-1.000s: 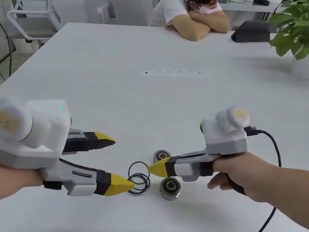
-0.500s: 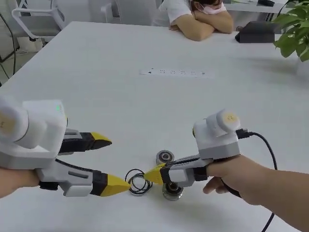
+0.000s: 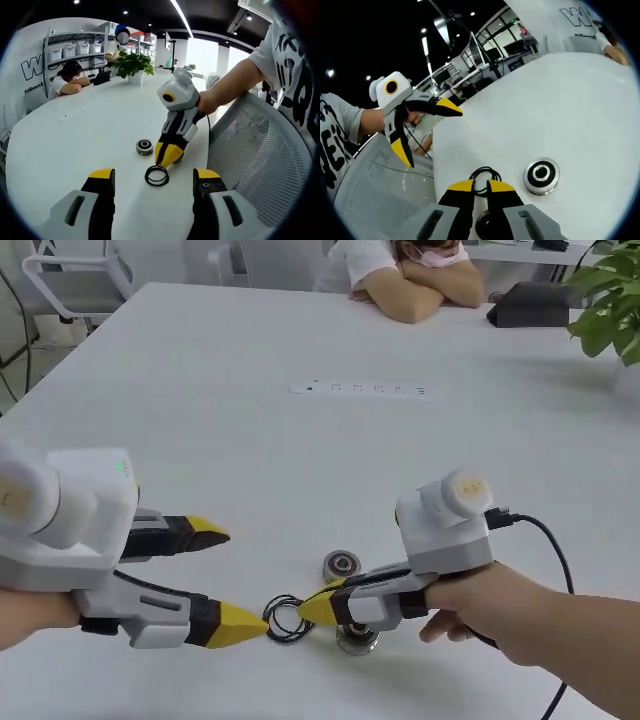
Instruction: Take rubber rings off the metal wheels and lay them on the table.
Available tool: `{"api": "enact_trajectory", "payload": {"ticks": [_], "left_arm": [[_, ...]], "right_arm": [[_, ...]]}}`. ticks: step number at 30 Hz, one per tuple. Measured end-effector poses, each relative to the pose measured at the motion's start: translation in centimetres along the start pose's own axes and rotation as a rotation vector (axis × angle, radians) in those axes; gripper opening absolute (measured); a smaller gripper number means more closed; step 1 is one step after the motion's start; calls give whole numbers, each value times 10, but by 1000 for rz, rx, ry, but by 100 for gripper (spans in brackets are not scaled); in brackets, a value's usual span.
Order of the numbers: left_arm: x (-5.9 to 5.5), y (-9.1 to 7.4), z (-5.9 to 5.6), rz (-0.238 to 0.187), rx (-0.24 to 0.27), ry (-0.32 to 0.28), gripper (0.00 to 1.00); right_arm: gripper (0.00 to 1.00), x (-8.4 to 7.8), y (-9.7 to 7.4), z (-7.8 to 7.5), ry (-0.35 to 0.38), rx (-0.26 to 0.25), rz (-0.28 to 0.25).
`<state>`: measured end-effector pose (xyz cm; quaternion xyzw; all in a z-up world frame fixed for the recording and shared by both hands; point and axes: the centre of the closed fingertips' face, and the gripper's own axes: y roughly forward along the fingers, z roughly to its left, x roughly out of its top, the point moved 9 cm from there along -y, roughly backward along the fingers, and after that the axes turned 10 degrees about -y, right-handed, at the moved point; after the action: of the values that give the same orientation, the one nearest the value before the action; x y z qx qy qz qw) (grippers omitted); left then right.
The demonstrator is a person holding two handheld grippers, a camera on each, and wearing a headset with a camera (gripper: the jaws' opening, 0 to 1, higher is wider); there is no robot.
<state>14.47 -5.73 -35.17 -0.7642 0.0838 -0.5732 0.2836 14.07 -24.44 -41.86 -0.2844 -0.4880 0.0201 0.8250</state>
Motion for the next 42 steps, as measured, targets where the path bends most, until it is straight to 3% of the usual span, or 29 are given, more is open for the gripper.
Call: {"api": "enact_trajectory", "payload": {"ticks": [20,36,42], "left_arm": [[7,3,-2,-6,-8,8,61],[12,-5,-2,-36,10,1,62],[15,-9,-2,-53,24,-3,63]], "right_arm": [[20,8,-23,1,-42,-34,-54],[32,10,-61,10,-84,-97,-136],[40,9,-77,16,-152,-137,-133]]}}
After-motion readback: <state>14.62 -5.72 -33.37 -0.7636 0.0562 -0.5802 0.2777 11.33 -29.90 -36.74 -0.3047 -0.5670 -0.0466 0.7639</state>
